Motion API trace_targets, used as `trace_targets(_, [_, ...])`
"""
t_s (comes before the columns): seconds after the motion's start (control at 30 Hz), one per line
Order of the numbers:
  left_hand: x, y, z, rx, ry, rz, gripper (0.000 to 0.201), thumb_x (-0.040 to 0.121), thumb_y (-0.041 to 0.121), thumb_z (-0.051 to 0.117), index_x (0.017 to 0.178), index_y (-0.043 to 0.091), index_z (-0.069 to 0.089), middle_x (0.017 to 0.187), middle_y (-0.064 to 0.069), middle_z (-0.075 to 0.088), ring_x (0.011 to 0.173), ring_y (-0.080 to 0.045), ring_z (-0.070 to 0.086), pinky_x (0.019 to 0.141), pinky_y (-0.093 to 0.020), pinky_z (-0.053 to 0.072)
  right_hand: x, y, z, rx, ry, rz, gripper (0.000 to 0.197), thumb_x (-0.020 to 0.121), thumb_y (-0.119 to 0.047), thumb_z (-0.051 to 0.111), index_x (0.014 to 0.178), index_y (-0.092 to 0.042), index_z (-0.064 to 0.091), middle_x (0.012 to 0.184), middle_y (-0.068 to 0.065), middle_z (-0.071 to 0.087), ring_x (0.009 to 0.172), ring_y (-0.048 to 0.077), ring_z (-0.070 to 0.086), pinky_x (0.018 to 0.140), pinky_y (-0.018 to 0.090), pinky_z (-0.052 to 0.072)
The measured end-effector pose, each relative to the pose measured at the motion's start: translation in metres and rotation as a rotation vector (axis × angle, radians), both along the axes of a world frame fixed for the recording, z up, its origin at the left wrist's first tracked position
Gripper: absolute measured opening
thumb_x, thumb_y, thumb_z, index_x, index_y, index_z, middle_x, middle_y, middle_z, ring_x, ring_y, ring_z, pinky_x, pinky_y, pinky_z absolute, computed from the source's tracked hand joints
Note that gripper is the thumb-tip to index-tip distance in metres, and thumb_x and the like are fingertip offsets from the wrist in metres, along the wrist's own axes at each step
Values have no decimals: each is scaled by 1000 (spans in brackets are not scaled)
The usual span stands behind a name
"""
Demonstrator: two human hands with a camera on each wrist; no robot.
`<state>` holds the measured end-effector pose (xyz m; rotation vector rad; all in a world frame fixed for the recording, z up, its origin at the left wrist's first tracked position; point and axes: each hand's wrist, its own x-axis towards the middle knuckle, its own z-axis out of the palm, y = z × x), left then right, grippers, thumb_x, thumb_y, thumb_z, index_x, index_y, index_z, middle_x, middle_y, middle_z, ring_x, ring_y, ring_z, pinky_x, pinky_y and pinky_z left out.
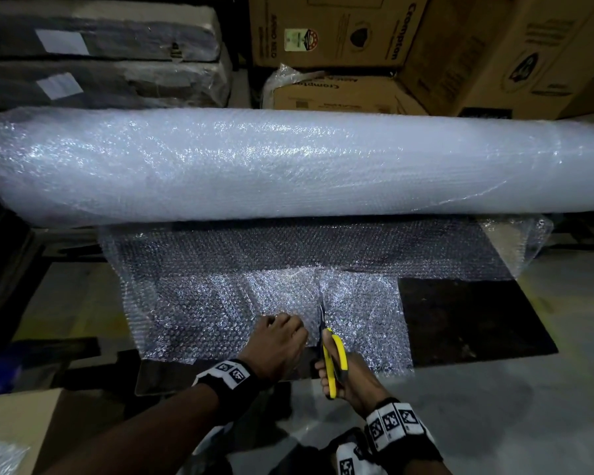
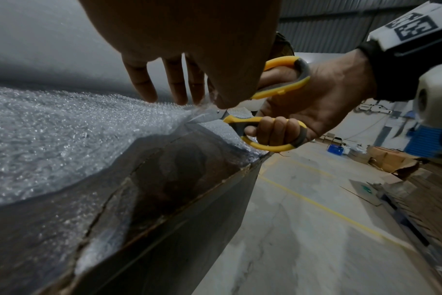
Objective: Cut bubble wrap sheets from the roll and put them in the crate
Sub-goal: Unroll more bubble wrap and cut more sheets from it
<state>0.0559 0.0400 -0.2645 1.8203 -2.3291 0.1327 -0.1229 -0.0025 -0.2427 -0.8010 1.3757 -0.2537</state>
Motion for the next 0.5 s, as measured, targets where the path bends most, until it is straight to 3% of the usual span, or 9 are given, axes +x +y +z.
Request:
trace_targets(0.3, [-1, -1, -1, -4, 23, -35, 21, 79, 38, 52, 83, 19, 59, 90, -1, 59, 81, -23, 57, 67, -38, 48, 6, -5, -1, -30, 50, -13, 68, 74, -67, 71, 73, 0, 67, 58, 11, 61, 45, 21, 55, 46, 27, 47])
trace_targets(0.5, [0, -2, -1, 4, 27, -60, 24, 82, 38, 49, 84, 17, 61, 91, -3, 61, 81, -25, 59, 63, -38, 49, 4, -6, -1, -40, 29, 25, 70, 76, -69, 69, 76, 1, 68, 62, 12, 62, 49, 22, 57, 49, 28, 50])
